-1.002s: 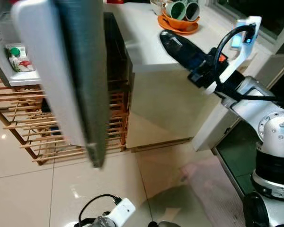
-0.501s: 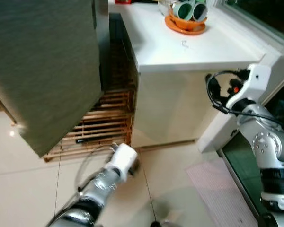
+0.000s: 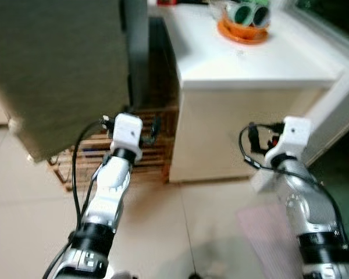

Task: Restocking fridge

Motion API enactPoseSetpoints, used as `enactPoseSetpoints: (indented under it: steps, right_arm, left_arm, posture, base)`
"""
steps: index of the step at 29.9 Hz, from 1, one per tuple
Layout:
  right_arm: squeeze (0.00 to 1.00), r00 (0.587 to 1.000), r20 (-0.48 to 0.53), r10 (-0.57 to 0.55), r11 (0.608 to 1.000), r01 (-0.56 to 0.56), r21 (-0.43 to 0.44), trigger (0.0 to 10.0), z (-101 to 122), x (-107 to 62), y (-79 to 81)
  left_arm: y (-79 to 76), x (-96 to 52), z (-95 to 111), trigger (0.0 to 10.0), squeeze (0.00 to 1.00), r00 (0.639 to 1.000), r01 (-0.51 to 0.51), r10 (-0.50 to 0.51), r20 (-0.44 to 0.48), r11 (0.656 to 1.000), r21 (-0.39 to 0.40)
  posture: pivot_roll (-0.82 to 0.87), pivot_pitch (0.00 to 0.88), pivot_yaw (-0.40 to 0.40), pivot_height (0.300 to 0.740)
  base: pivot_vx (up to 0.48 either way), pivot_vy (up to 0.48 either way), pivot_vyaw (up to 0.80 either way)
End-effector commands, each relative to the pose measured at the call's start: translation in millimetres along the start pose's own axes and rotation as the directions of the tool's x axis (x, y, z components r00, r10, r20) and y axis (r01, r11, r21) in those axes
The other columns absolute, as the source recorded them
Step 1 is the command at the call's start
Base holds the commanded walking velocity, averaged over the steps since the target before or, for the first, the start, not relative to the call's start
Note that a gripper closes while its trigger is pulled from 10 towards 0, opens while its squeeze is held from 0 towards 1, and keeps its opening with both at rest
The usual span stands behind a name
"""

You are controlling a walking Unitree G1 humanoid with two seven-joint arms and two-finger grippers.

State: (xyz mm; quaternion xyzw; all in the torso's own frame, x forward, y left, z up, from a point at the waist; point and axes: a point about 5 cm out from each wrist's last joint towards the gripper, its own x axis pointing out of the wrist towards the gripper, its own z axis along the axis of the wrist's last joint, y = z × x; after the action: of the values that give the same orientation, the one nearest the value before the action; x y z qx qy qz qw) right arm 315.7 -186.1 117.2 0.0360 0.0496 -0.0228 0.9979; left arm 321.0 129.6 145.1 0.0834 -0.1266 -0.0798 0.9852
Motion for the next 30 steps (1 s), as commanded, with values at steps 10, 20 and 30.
enactPoseSetpoints:
  steps: [10,20,30]
  right_arm:
    - [0.0,0.999,0.037,0.024,0.999,-0.023,-0.029,10.0,1.1,8.1,8.7]
    - [0.0,0.995,0.07,0.069,0.998,-0.067,-0.02,10.0,3.1,10.2,19.8]
    - [0.0,0.989,0.096,0.115,0.993,-0.112,-0.029,10.0,7.3,12.8,28.0]
  left_arm:
    - [-10.6,4.6,10.7,10.0,0.0,1.0,0.025,-0.025,-0.014,0.999,-0.045]
    - [-27.7,5.9,15.4,10.0,0.0,0.999,0.029,-0.032,-0.037,0.998,-0.064]
    - [-24.0,8.7,12.9,10.0,0.0,0.997,0.032,-0.037,-0.07,0.997,-0.071]
  posture:
    - [0.0,0.0,-0.057,0.74]
    - [-0.01,0.0,-0.053,0.74]
    - [-0.01,0.0,-0.059,0.74]
  base:
    - [0.0,0.238,0.58]
    - [0.239,0.285,0.05]
    - [0.312,0.363,0.15]
